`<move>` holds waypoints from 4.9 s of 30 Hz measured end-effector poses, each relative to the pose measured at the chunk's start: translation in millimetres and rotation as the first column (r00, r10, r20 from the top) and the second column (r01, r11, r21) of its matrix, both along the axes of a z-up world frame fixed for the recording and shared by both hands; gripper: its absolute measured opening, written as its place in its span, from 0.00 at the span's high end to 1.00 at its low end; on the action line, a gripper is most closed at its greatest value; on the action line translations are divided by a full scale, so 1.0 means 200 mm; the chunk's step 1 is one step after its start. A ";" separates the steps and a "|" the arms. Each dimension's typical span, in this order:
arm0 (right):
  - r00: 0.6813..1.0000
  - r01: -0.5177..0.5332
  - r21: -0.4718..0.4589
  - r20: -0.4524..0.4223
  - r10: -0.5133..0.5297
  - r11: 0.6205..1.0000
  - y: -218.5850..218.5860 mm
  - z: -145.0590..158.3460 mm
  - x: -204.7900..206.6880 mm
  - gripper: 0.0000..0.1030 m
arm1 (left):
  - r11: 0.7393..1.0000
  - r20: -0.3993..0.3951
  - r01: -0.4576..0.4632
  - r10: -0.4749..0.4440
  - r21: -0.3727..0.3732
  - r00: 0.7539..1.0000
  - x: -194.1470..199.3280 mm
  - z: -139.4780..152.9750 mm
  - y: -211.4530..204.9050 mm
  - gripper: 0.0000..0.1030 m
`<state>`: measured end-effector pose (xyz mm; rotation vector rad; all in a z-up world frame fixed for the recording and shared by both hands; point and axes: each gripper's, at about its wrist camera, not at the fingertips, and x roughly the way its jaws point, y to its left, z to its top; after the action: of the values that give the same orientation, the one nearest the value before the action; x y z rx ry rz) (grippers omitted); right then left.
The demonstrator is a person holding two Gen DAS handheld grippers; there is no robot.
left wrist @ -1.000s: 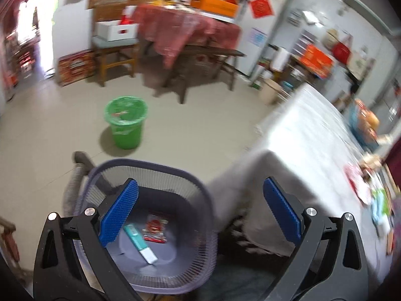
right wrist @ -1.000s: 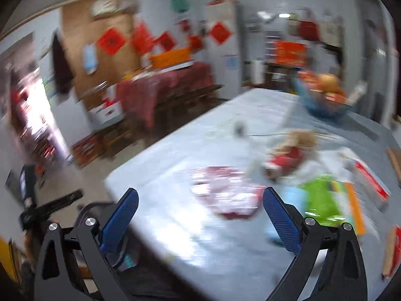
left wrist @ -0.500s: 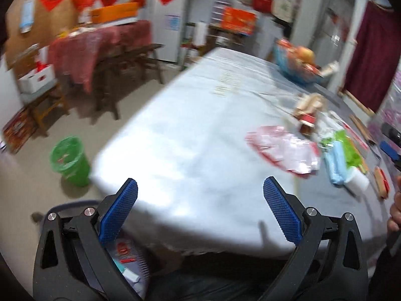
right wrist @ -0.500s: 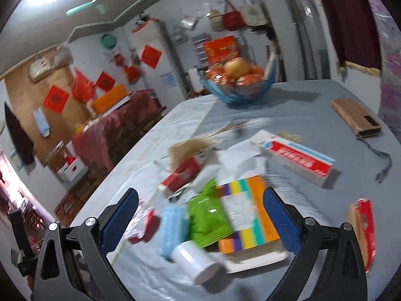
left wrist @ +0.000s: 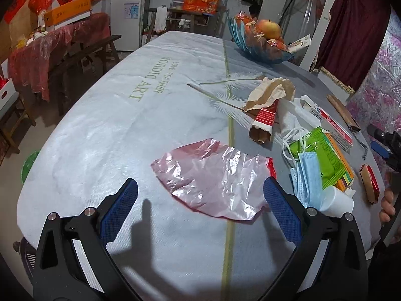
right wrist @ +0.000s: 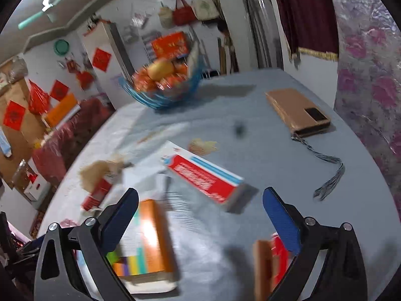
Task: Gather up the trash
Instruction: 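Move both tools back over the table, then grasp the pink plastic bag with the left tool while the right tool grasps the red-white cream box, then carry both items to the wastebasket and open both tools to drop them, then move both tools back over the table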
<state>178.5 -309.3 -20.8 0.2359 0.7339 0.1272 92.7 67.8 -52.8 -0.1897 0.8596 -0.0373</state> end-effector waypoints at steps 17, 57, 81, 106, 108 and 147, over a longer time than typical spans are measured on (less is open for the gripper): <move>0.971 -0.218 -0.277 -0.161 0.178 0.936 0.22 -0.22 0.28 0.55 | 1.000 -0.076 0.000 0.000 -0.002 0.997 0.11 -0.05 0.01 0.06; 0.950 -0.220 -0.055 0.214 0.227 0.974 0.15 0.05 0.04 0.61 | 0.984 0.128 -0.167 0.173 -0.059 0.977 -0.16 0.34 0.37 0.91; 0.700 -0.690 0.136 0.374 0.609 0.711 0.83 0.39 -0.31 0.61 | 0.846 0.163 -0.533 0.530 -0.025 0.832 -0.93 0.41 0.94 0.92; 0.380 -0.919 -0.079 0.069 0.922 0.385 2.21 0.18 -1.07 0.58 | 0.432 -0.048 -0.895 0.897 -0.112 0.439 -1.50 -0.25 1.62 0.13; 0.343 -0.937 -0.049 0.064 0.937 0.346 2.25 0.20 -1.12 0.61 | 0.405 -0.039 -0.902 0.909 -0.151 0.415 -1.55 -0.22 1.64 0.13; 0.672 -0.730 -0.035 0.144 0.727 0.682 1.60 0.26 -0.75 0.19 | 0.626 0.028 -0.779 0.780 -0.048 0.625 -1.28 -0.20 1.43 0.12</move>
<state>28.5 9.8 31.8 -0.0634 0.6419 0.9244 -164.2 353.4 -92.7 -0.5859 0.6669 0.7768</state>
